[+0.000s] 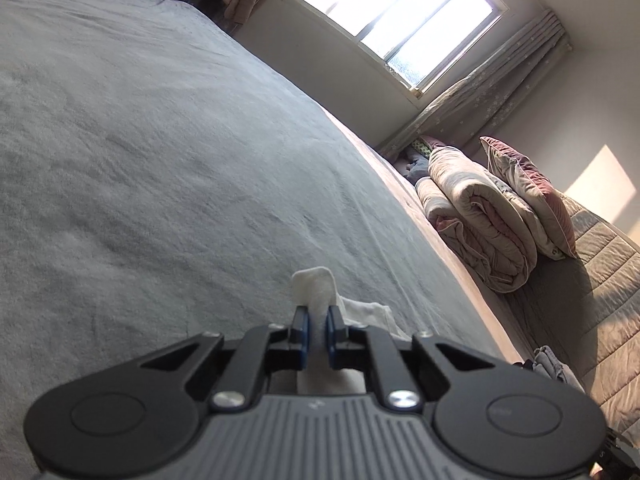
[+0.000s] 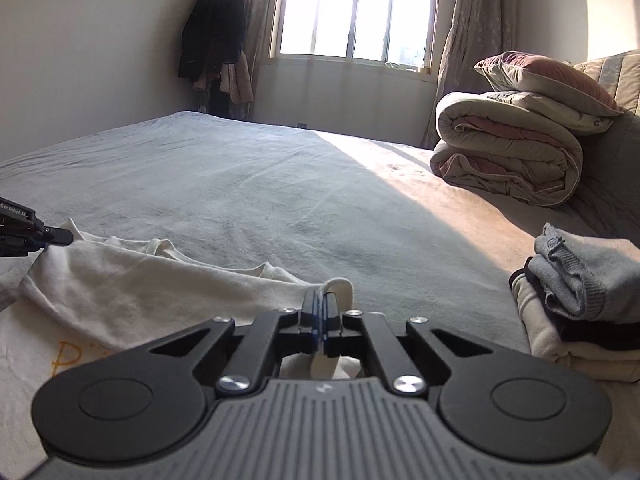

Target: Fold clothes

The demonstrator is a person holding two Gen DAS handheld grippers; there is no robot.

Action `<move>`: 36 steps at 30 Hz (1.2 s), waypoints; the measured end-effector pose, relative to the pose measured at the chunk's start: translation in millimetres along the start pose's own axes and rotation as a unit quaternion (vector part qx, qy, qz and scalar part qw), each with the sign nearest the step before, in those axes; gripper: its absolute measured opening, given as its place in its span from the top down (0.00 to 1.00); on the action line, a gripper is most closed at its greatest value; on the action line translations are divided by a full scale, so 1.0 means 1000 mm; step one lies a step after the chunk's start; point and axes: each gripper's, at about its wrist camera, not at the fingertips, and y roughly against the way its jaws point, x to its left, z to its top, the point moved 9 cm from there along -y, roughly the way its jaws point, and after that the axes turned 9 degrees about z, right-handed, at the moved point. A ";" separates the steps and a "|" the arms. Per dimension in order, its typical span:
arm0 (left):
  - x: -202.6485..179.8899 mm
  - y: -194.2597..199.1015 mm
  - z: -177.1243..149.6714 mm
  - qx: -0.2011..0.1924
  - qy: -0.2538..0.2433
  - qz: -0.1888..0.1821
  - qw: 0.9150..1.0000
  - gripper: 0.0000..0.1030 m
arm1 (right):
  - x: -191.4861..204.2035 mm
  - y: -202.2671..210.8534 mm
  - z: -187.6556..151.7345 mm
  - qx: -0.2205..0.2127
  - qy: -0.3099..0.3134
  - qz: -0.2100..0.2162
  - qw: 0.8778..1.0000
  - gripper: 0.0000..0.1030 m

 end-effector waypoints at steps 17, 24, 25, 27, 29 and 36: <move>-0.007 0.028 0.019 -0.043 -0.122 0.042 0.991 0.76 | -0.015 -0.032 -0.032 0.068 -0.036 -0.017 0.997 0.79; -0.026 0.000 -0.007 -0.011 -0.214 0.039 0.976 0.88 | -0.004 -0.051 -0.029 0.069 -0.026 -0.006 0.997 0.79; -0.024 -0.006 -0.012 -0.005 -0.219 0.043 0.975 0.88 | -0.004 -0.055 -0.033 0.075 -0.027 -0.006 0.997 0.79; -0.020 -0.015 -0.019 0.005 -0.227 0.051 0.973 0.90 | -0.011 -0.063 -0.045 0.088 -0.037 -0.008 0.995 0.79; -0.017 -0.014 -0.016 0.009 -0.213 0.049 0.976 0.94 | -0.019 -0.066 -0.055 0.092 -0.055 -0.008 0.994 0.78; -0.032 0.030 -0.016 -0.021 -0.247 0.035 0.968 0.94 | -0.025 -0.040 -0.046 0.075 -0.092 -0.009 0.993 0.69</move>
